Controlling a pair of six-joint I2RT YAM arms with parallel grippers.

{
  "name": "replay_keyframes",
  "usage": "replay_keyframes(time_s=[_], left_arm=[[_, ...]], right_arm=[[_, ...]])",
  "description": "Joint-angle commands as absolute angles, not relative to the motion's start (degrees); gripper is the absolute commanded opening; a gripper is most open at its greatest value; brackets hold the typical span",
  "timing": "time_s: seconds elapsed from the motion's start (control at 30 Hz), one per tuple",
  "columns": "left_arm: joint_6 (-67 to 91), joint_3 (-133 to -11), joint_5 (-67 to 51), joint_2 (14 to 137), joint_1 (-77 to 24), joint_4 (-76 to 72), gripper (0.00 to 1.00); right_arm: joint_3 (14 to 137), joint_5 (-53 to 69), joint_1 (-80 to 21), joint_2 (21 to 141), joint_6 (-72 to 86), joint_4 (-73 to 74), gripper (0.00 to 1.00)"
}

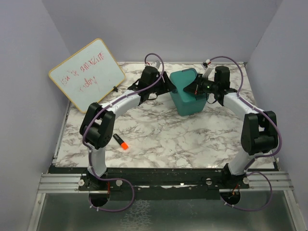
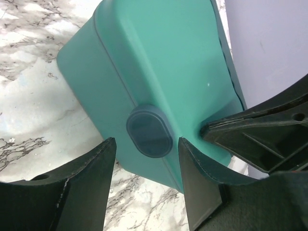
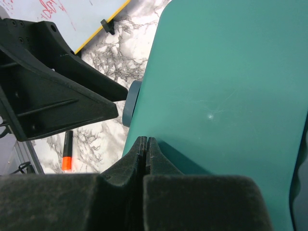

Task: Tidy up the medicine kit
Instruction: Close the medicine box at the center of the board.

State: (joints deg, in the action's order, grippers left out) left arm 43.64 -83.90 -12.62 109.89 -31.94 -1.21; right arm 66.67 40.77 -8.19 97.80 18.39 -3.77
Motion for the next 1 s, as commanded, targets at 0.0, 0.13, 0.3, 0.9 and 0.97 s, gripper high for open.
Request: replay_keyframes(time_s=[0.0, 0.13, 0.3, 0.9, 0.97], left_arm=[[43.5, -85.3, -14.5, 111.9, -31.7, -1.8, 0.55], [43.5, -85.6, -14.6, 112.7, -31.7, -1.9, 0.52], [43.3, -85.5, -14.4, 112.9, -31.7, -1.9, 0.49], [43.3, -83.2, -12.5, 112.0, -31.7, -1.2, 0.46], [43.2, -82.9, -12.3, 111.9, -31.7, -1.1, 0.46]], right_arm=[[63.8, 39.1, -8.5, 100.6, 16.9, 4.4, 0.0], [63.9, 39.1, -8.5, 100.6, 16.8, 4.3, 0.0], [64.0, 39.0, -8.5, 100.7, 16.7, 4.4, 0.01], [63.9, 39.1, -8.5, 100.5, 16.7, 4.3, 0.0], [63.9, 39.1, -8.5, 100.5, 16.7, 4.3, 0.0]])
